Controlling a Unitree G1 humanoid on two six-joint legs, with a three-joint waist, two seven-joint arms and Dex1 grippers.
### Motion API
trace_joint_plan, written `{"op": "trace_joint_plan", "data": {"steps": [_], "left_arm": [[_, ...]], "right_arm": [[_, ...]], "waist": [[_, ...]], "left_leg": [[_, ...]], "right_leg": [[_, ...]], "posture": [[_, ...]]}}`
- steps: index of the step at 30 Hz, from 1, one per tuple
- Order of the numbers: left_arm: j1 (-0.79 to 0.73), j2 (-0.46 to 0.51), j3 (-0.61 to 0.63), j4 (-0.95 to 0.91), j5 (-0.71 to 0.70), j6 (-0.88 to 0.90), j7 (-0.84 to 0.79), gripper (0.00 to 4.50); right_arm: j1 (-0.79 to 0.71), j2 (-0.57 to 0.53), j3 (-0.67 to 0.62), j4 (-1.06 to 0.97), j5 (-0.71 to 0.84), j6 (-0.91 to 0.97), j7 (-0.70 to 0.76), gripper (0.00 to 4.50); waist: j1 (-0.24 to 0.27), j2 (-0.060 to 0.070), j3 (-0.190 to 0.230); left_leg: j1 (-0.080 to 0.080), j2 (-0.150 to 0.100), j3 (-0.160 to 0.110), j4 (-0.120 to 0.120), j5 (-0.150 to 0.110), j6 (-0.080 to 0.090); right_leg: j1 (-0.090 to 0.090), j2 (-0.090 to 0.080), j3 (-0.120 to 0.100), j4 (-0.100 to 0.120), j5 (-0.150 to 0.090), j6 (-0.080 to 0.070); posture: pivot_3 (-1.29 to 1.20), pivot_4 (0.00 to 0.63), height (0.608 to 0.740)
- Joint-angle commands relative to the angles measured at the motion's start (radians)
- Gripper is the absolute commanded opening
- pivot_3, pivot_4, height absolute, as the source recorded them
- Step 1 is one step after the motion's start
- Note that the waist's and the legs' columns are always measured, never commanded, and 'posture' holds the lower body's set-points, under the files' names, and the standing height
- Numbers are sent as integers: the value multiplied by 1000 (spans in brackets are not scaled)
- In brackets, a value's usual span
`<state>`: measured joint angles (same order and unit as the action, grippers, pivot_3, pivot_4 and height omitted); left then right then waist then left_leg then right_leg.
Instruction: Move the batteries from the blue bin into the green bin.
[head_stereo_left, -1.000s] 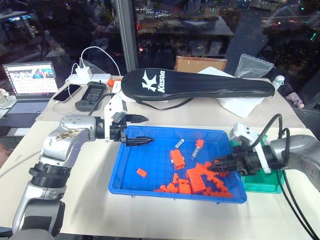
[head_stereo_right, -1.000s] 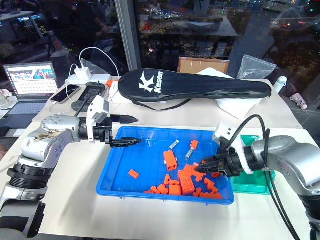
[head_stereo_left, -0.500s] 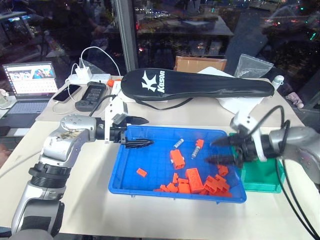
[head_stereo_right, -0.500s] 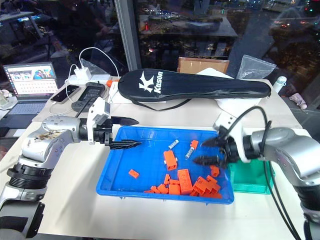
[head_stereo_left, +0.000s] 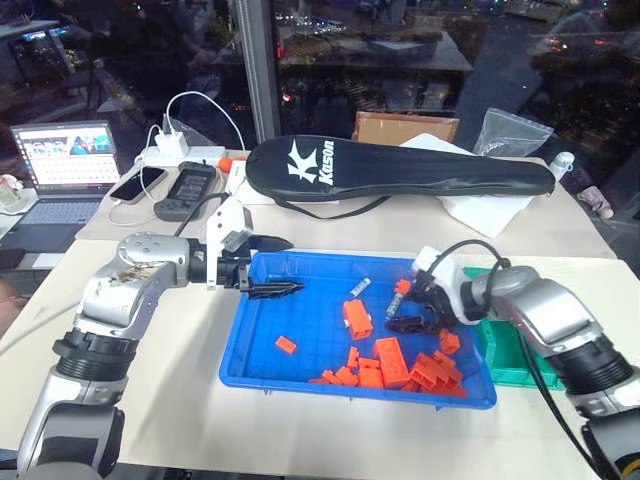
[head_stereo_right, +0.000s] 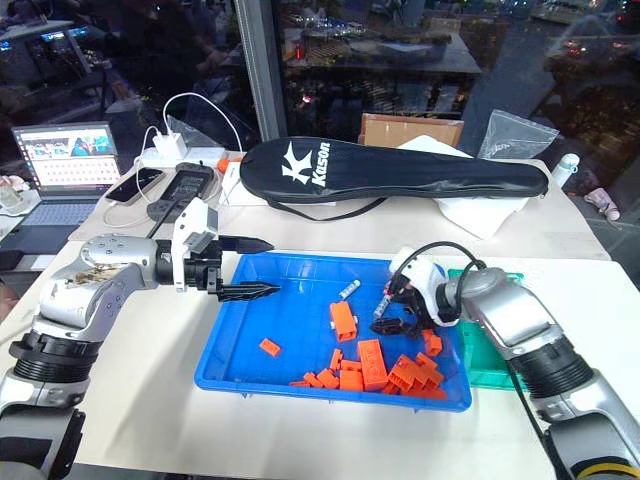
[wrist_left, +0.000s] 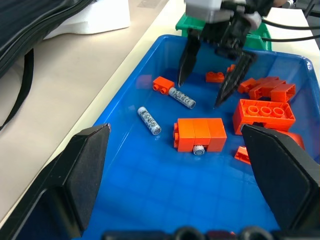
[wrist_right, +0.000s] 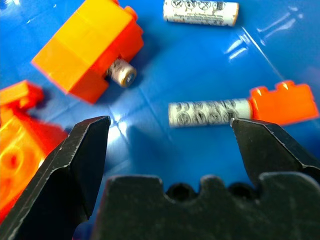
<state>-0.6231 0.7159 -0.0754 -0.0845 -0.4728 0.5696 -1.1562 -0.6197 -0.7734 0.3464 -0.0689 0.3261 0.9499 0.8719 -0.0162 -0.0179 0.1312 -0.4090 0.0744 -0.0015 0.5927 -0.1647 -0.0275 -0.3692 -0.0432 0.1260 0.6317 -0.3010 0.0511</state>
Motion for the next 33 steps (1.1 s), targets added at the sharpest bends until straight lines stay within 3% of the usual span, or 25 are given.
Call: {"op": "trace_joint_plan", "data": {"steps": [1, 11, 15, 24, 25, 33], "left_arm": [[-12, 5, 35, -38, -15, -13, 4, 4500], [-1, -3, 38, -47, -12, -13, 15, 4500], [1, -4, 36, -42, -6, -20, 17, 4500], [-10, -11, 30, -28, -1, -28, 14, 4500], [-13, -13, 29, -24, -1, -28, 12, 4500], [-62, -42, 10, 15, -7, -28, -20, 4500]], "right_arm": [[-37, 4, 11, 37, -59, -30, -7, 4466], [-56, 52, 6, 85, -104, -41, 6, 4466], [-38, 63, -1, 54, -99, -26, 11, 3422], [-20, 40, -37, -21, -94, -29, 16, 399], [-25, 25, -45, -32, -93, -27, 22, 230], [-75, -227, -280, -89, 27, 82, 152, 231]], "waist": [[2, 0, 0], [0, 0, 0], [0, 0, 0], [0, 0, 0], [1, 0, 0], [5, 0, 0]], "left_leg": [[0, 0, 0, 0, 0, 0], [1, 0, 0, 0, 0, 0], [1, 0, 0, 0, 0, 0], [1, 0, 0, 0, 0, 0], [1, 0, 0, 0, 0, 0], [0, 0, 0, 0, 0, 0]], "right_leg": [[0, 0, 0, 0, 0, 0], [1, 0, 0, 0, 0, 0], [1, 0, 0, 0, 0, 0], [1, 0, 0, 0, 0, 0], [1, 0, 0, 0, 0, 0], [1, 0, 0, 0, 0, 0]], "posture": [[0, 150, 740], [0, 150, 740], [0, 150, 740], [0, 150, 740], [0, 150, 740], [0, 150, 740]]}}
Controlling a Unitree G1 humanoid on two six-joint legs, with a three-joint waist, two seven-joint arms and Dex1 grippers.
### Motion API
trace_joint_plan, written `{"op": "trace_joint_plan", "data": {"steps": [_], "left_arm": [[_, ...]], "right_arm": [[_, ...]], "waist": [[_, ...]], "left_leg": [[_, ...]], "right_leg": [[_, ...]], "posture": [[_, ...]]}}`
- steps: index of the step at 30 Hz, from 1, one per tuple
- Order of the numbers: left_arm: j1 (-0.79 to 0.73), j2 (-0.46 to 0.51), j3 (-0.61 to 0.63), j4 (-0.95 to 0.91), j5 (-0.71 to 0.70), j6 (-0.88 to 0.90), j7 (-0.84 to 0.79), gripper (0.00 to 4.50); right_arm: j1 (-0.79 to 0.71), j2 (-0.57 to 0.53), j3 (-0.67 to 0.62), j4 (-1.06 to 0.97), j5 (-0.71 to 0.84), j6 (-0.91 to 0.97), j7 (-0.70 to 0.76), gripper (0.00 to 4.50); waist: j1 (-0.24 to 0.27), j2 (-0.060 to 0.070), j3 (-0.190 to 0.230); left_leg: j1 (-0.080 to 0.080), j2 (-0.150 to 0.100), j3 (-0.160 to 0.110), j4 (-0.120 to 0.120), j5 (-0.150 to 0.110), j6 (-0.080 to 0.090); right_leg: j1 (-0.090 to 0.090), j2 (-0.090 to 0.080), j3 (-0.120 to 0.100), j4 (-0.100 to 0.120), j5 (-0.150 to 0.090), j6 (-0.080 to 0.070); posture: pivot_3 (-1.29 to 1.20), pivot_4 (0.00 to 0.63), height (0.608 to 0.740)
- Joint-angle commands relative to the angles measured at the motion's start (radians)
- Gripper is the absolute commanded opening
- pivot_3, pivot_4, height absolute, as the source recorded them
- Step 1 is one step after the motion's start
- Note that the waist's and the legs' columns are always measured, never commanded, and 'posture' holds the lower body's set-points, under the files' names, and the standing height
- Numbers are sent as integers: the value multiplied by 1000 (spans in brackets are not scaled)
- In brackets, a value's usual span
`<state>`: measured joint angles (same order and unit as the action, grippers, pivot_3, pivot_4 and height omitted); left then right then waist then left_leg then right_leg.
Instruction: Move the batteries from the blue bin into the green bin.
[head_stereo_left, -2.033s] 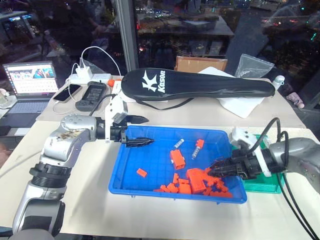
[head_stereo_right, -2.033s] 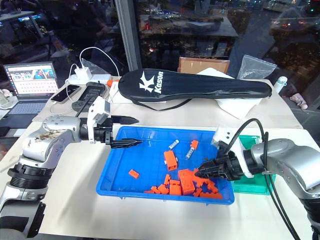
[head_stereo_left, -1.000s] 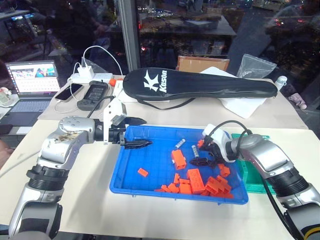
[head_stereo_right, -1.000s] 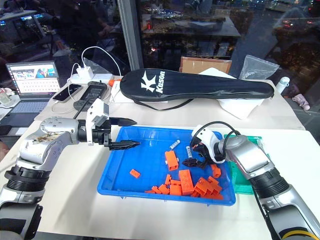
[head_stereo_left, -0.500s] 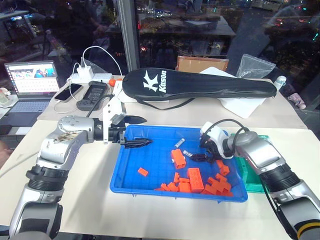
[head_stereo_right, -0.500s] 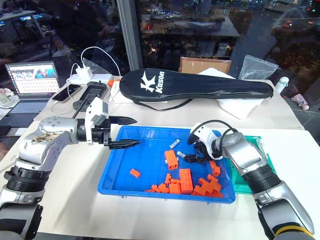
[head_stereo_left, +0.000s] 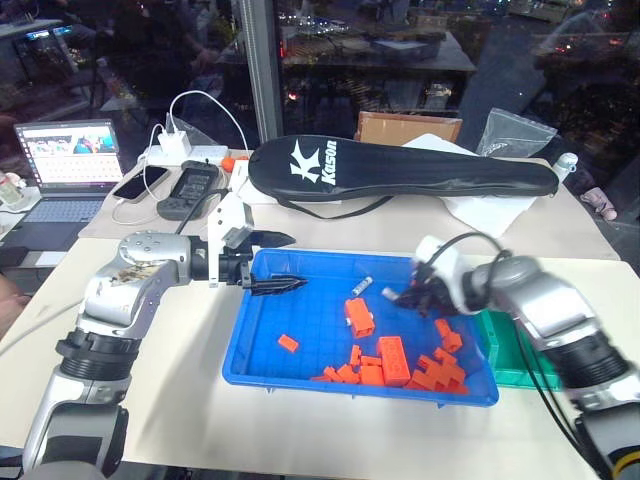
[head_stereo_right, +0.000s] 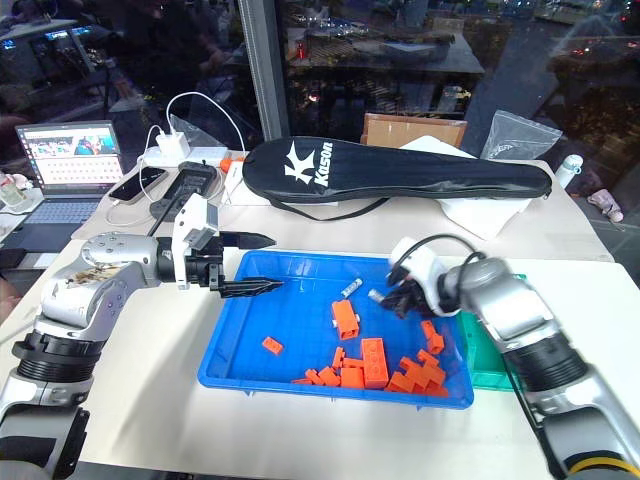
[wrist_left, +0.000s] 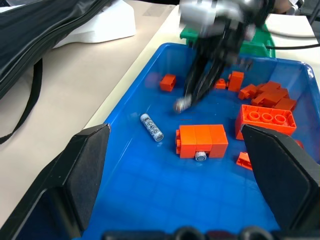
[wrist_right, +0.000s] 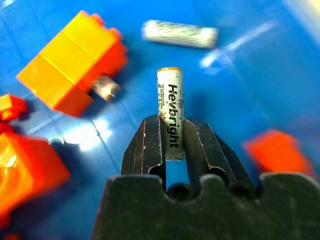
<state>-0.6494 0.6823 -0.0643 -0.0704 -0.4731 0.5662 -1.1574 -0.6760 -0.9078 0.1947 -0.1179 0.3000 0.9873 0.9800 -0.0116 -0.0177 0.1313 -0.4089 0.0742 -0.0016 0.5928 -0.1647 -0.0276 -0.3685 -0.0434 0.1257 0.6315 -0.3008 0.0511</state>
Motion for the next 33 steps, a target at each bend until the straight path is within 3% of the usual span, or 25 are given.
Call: {"op": "trace_joint_plan", "data": {"steps": [1, 8, 16, 18, 24, 27, 28, 33], "left_arm": [[-44, -15, -1, 8, -10, -26, -24, 4500], [-111, -77, 18, 52, -55, -8, -48, 4500], [-146, -95, 9, 78, -55, -5, -70, 4500], [-147, -93, 10, 74, -55, -2, -74, 4500], [-142, -76, 30, 56, -66, 21, -72, 4500], [-119, -47, 41, 42, -58, 34, -60, 4500], [-108, -33, 40, 41, -46, 31, -57, 4500], [-56, 38, 26, 46, 20, 3, -34, 4500]], "right_arm": [[-10, -131, -156, -46, 61, 53, 54, 231], [176, -384, -327, -82, 92, 113, 98, 231], [342, -335, -359, -102, 88, 183, -21, 231], [346, -324, -348, -105, 89, 193, -40, 1237], [280, -339, -319, -106, 89, 182, -48, 3219], [134, -280, -253, -109, 85, 151, -67, 4200], [72, -235, -229, -107, 90, 147, -79, 4435], [-109, -12, -105, -79, 100, 157, -118, 4435]], "waist": [[0, 0, 0], [-2, 0, 0], [-20, 3, -1], [-23, 3, -1], [-23, 4, -2], [-30, 5, -2], [-33, 5, -2], [-50, 5, -1]], "left_leg": [[0, 0, 0, 0, 0, 0], [0, 0, 0, -1, 0, 0], [2, 0, 0, 0, 0, 0], [2, 0, 0, 0, 0, 0], [1, -1, 0, 0, 0, 0], [2, -1, 0, 0, 0, 0], [2, -1, 0, 0, 0, 0], [4, 0, -1, -2, 0, 0]], "right_leg": [[0, 0, 0, 0, 0, 0], [0, 0, 0, -2, 0, 0], [1, 0, 1, 0, -3, 6], [1, 0, 2, 0, -3, 6], [1, 0, 2, 0, -3, 6], [1, 0, 2, 0, -3, 6], [1, 0, 2, 0, -3, 6], [1, 1, 2, 1, -3, 5]], "posture": [[0, 150, 740], [0, 150, 740], [0, 150, 740], [0, 150, 740], [0, 150, 740], [0, 150, 740], [0, 150, 740], [0, 150, 740]]}}
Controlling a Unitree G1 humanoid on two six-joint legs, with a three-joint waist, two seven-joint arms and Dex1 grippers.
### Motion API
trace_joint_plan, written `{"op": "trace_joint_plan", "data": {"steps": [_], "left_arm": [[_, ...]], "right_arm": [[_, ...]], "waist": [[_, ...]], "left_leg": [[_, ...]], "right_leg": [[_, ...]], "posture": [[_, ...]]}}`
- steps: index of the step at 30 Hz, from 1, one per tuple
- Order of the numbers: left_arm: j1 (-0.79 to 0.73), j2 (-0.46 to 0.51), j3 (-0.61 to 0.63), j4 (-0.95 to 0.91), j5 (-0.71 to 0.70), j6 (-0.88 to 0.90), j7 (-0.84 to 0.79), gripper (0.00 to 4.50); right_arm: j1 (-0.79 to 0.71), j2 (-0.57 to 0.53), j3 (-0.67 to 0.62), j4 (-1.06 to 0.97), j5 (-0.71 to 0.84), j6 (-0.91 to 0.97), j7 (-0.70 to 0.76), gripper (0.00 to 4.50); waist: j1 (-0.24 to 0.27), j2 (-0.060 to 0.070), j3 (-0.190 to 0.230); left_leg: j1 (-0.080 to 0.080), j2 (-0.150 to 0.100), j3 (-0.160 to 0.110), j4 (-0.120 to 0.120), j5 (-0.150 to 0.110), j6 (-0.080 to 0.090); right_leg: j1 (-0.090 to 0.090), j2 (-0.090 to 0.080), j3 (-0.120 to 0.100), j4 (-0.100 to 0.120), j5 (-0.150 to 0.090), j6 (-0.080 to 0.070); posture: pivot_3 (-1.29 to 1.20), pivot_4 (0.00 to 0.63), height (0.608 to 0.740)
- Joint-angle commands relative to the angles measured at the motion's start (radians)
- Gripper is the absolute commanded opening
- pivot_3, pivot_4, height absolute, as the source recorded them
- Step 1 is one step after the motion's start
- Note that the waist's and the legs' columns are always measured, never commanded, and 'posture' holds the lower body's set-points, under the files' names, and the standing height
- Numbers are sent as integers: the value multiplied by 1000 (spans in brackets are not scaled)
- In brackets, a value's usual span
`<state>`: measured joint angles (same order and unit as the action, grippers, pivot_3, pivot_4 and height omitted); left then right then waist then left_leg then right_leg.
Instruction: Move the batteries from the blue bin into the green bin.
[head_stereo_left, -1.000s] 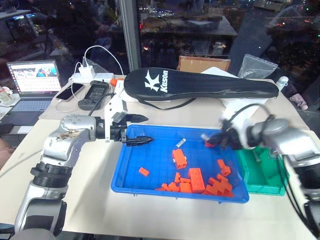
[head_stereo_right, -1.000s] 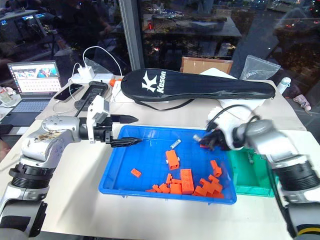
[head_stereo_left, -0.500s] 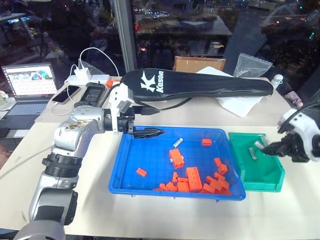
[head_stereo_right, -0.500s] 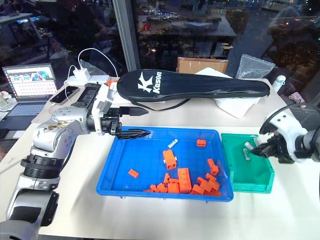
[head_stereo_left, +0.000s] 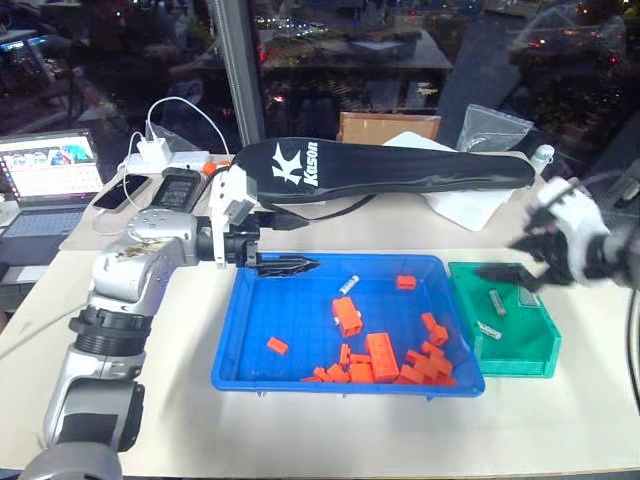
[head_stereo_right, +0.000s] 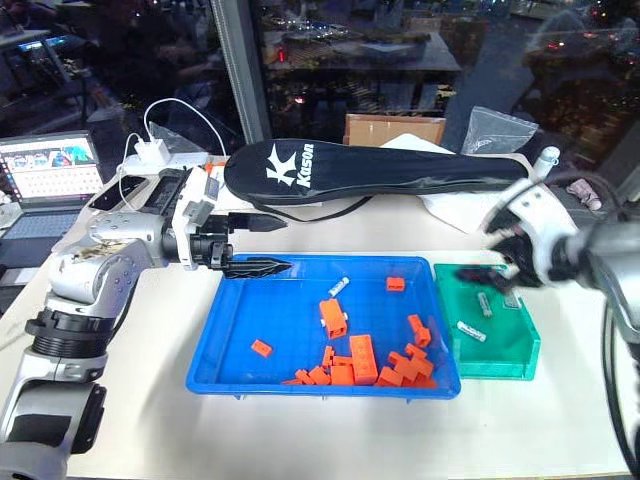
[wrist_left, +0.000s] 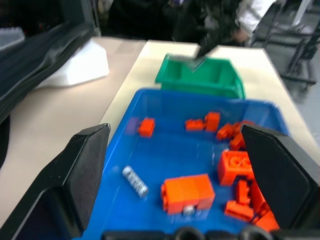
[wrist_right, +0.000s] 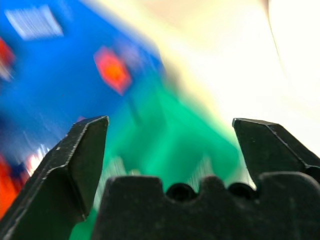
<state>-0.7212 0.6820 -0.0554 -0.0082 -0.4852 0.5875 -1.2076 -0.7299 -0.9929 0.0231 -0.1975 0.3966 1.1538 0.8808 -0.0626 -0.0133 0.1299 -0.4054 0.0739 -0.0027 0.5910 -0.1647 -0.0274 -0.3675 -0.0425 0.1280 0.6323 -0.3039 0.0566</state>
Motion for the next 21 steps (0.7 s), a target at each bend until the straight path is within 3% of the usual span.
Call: {"op": "trace_joint_plan", "data": {"steps": [1, 8, 15, 21], "left_arm": [[27, 51, 17, -20, 43, -17, 23, 4500], [90, 104, 35, -81, 57, -4, 52, 4500], [118, 118, 49, -117, 45, 13, 75, 4500], [115, 112, 42, -111, 46, 6, 76, 4500]], "right_arm": [[-69, 110, 123, 16, -21, -32, -23, 4435], [-135, 361, 287, 162, -124, -52, -153, 4435], [-137, 489, 247, 160, -122, 62, -260, 4435], [-134, 567, 237, 224, -147, 49, -335, 4435]], "waist": [[1, 0, 0], [26, 0, 0], [45, 0, 0], [44, 0, 0]], "left_leg": [[-1, 0, 0, 0, 0, 0], [-6, 0, 0, 1, 0, 0], [-6, 0, 0, 2, 0, 0], [-5, 0, 0, 2, 0, 0]], "right_leg": [[0, 0, 0, 0, 0, 0], [-4, -1, -2, 0, 3, -5], [-4, -1, -2, 2, 3, -6], [-4, 0, -2, 3, 3, -6]], "posture": [[0, 150, 740], [0, 150, 740], [0, 150, 740], [0, 150, 740]]}}
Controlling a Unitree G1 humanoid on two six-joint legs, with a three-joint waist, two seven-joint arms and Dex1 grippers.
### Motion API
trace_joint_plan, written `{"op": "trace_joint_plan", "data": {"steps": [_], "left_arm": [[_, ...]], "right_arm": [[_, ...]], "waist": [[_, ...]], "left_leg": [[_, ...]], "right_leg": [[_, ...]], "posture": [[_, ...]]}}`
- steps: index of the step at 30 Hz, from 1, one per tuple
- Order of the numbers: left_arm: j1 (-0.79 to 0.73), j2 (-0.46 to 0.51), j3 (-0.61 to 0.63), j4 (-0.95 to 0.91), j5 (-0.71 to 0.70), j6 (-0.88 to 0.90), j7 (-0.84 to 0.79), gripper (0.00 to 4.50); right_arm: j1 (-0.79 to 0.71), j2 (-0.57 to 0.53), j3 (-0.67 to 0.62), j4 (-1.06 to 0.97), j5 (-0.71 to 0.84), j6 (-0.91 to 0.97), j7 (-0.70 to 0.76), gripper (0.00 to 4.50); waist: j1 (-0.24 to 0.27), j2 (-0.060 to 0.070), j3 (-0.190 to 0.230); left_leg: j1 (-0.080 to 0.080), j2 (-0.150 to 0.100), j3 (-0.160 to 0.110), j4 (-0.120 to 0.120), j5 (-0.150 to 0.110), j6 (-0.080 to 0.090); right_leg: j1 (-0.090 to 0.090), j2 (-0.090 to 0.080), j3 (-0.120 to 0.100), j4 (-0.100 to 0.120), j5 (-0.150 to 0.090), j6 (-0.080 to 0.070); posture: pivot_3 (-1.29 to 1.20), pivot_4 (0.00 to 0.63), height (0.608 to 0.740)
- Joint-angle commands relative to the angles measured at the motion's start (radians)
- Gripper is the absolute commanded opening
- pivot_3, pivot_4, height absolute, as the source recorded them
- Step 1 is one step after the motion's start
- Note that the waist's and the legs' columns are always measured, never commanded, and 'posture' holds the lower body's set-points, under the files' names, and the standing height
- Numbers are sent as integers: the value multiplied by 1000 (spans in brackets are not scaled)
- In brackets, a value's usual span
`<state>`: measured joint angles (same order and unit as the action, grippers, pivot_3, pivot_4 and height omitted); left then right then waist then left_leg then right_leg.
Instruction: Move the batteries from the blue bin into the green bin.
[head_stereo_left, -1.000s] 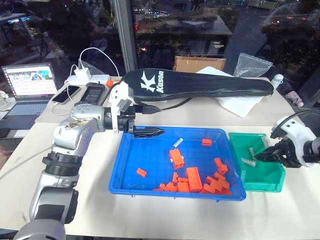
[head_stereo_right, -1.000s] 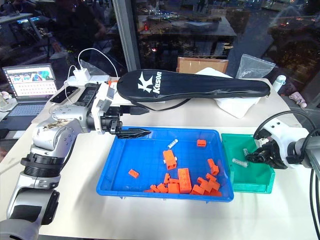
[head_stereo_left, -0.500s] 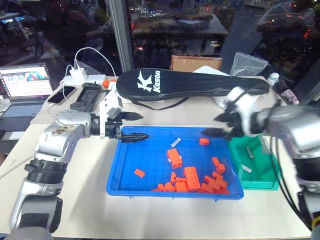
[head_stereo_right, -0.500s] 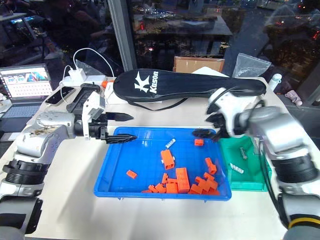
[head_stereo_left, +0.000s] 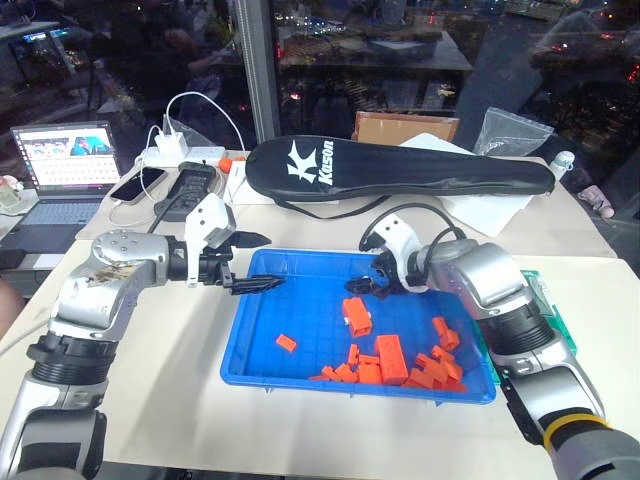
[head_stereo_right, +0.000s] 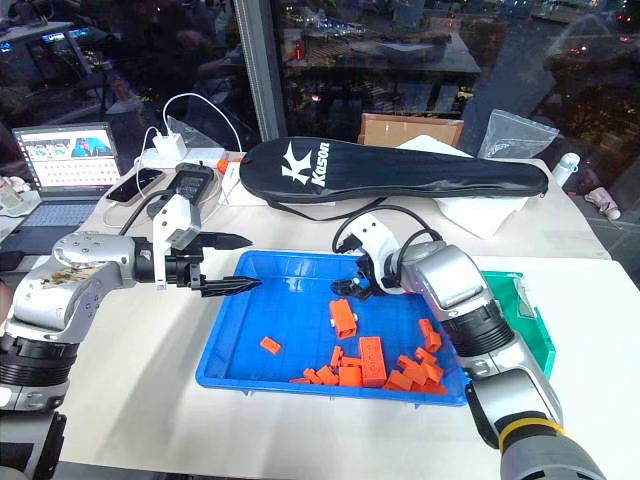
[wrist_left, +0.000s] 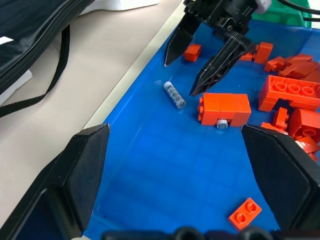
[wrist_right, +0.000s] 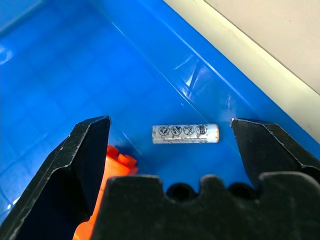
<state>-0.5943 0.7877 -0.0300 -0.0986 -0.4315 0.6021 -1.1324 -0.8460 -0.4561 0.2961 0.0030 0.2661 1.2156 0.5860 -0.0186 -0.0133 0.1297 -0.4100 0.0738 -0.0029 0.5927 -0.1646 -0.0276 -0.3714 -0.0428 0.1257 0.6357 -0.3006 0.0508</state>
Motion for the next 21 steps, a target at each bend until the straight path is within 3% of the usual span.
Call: {"op": "trace_joint_plan", "data": {"steps": [1, 21], "left_arm": [[-13, 4, 13, -19, -6, -12, 0, 4500], [-10, -19, 0, -23, -8, -26, -3, 4500]], "right_arm": [[-16, 40, -31, 42, -26, -26, -51, 4435], [3, 121, 10, 263, -129, -197, -98, 4435]], "waist": [[-1, 0, 0], [-21, -1, 0]], "left_leg": [[0, 0, 0, 0, 0, 0], [3, 0, 0, 0, 0, 0]], "right_leg": [[0, 0, 0, 0, 0, 0], [1, 0, 0, 4, 0, 0]], "posture": [[0, 150, 740], [0, 150, 740]]}}
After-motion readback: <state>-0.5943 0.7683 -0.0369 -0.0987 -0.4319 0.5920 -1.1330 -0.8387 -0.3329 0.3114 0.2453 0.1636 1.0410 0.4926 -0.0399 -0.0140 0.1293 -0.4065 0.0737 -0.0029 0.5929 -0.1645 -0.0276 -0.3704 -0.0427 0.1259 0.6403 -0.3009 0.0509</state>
